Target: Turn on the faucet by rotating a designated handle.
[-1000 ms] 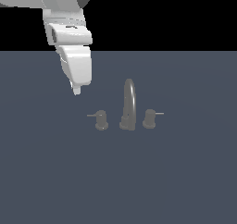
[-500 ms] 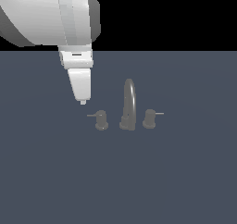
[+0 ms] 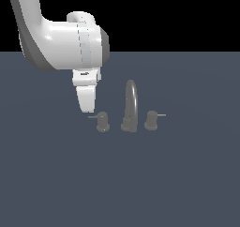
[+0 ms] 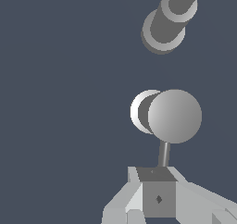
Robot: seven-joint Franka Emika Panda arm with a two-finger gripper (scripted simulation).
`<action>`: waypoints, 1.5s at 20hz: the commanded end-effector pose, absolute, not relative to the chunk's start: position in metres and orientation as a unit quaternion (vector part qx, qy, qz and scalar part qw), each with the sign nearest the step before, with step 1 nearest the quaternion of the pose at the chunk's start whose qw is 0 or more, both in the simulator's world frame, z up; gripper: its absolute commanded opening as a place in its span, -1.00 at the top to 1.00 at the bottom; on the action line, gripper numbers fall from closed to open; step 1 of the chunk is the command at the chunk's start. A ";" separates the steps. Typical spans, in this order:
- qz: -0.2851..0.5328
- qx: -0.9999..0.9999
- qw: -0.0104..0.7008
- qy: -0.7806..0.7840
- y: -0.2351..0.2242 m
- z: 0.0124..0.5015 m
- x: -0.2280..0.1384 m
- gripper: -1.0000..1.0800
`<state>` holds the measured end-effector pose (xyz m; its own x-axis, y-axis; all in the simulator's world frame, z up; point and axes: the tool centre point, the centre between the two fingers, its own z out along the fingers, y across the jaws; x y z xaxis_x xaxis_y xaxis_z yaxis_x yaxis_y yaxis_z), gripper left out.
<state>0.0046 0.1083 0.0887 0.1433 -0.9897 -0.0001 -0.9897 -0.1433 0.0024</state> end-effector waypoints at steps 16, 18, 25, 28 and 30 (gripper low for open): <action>0.000 0.721 0.001 -0.693 0.101 0.062 0.025 1.00; 0.000 0.721 0.001 -0.693 0.104 0.062 0.019 1.00; 0.000 0.721 0.000 -0.693 0.114 0.063 -0.001 1.00; 0.002 0.719 -0.002 -0.695 0.109 0.063 -0.001 1.00; 0.002 0.719 -0.002 -0.695 0.108 0.063 -0.007 1.00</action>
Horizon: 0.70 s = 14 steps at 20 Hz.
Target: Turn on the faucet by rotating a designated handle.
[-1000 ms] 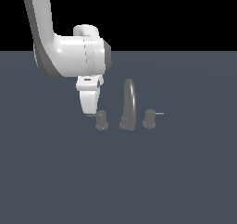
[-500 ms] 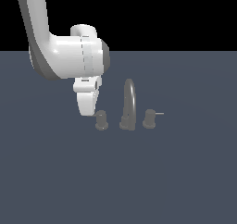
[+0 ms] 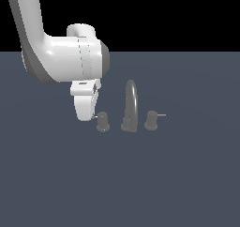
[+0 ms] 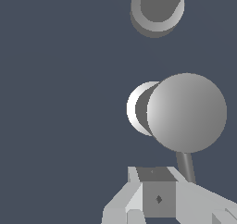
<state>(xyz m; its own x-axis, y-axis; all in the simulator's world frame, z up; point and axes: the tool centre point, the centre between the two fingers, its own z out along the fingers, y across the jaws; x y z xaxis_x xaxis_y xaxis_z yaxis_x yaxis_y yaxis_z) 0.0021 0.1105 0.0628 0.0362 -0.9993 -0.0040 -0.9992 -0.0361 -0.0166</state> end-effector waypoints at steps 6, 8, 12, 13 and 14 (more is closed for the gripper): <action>-0.001 -0.720 0.001 0.694 0.106 0.063 -0.028 1.00; 0.000 -0.721 0.000 0.693 0.105 0.063 -0.035 1.00; -0.001 -0.725 0.006 0.688 0.111 0.062 -0.034 1.00; -0.001 -0.725 0.006 0.689 0.107 0.062 -0.036 1.00; -0.001 -0.724 0.005 0.689 0.103 0.062 -0.039 1.00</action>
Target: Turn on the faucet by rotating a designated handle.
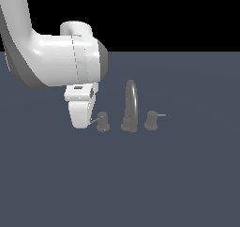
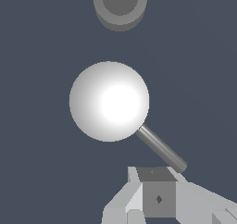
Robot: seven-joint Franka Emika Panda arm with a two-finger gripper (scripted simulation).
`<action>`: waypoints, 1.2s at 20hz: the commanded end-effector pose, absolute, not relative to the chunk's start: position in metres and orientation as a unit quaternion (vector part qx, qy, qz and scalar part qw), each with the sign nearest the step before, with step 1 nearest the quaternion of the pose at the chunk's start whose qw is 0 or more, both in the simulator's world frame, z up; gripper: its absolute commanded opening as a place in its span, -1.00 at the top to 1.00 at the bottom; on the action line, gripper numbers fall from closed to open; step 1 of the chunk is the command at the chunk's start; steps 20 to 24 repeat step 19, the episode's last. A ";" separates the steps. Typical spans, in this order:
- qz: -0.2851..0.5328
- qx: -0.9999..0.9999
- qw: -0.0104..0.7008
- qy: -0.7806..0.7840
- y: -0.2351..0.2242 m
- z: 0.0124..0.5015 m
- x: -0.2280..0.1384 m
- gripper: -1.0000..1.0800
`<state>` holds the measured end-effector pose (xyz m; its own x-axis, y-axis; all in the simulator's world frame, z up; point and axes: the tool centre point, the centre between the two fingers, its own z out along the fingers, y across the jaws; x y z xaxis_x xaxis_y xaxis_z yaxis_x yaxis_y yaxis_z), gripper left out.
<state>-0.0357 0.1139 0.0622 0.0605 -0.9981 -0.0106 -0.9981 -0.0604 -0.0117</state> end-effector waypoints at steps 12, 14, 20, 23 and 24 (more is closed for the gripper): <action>0.001 -0.730 0.005 0.684 0.079 0.062 -0.053 1.00; 0.001 -0.727 0.003 0.687 0.065 0.062 -0.050 1.00; 0.000 -0.722 0.000 0.692 0.036 0.063 -0.045 1.00; 0.000 -0.722 0.000 0.692 0.036 0.063 -0.045 1.00; 0.000 -0.722 0.000 0.692 0.036 0.063 -0.045 1.00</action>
